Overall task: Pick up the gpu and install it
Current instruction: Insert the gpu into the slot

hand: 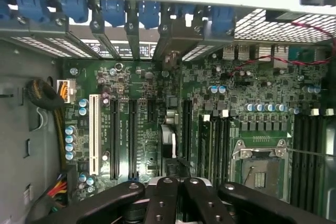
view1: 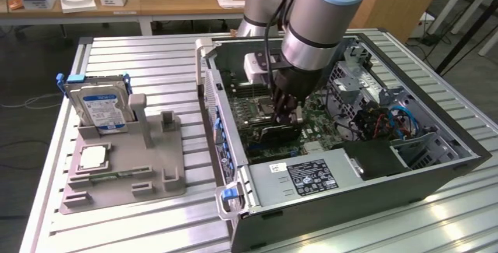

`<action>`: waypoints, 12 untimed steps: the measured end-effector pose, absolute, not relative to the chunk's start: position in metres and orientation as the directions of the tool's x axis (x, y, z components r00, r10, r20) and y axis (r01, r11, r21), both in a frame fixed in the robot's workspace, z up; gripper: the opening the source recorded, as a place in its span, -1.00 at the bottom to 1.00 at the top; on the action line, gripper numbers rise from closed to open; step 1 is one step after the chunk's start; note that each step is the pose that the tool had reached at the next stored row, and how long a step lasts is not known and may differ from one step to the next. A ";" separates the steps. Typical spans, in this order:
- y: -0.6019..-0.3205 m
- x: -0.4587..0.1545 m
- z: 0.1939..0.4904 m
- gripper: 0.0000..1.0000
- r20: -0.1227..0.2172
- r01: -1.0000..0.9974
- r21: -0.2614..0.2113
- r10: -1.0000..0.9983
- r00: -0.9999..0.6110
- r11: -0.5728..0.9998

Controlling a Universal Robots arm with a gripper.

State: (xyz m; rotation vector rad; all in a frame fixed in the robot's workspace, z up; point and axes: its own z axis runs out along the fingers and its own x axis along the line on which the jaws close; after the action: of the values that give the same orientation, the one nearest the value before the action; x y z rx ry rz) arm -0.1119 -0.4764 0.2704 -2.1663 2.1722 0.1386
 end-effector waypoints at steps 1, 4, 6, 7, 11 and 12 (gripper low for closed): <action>-0.476 -0.112 0.269 -0.79 -0.113 -1.000 0.014 -0.994 -0.003 0.002; -0.476 -0.112 0.265 -0.79 -0.114 -1.000 0.014 -0.994 -0.003 0.002; -0.476 -0.112 0.264 -0.79 -0.113 -1.000 0.014 -0.994 -0.003 0.002; -0.476 -0.112 0.265 -0.79 -0.113 -1.000 0.014 -0.994 -0.003 0.002; -0.476 -0.112 0.264 -0.79 -0.113 -1.000 0.014 -0.994 -0.003 0.002; -0.476 -0.112 0.264 -0.79 -0.113 -1.000 0.014 -0.994 -0.003 0.002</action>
State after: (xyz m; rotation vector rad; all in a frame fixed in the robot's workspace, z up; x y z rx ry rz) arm -0.1121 -0.4764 0.2641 -2.1671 2.1724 0.1378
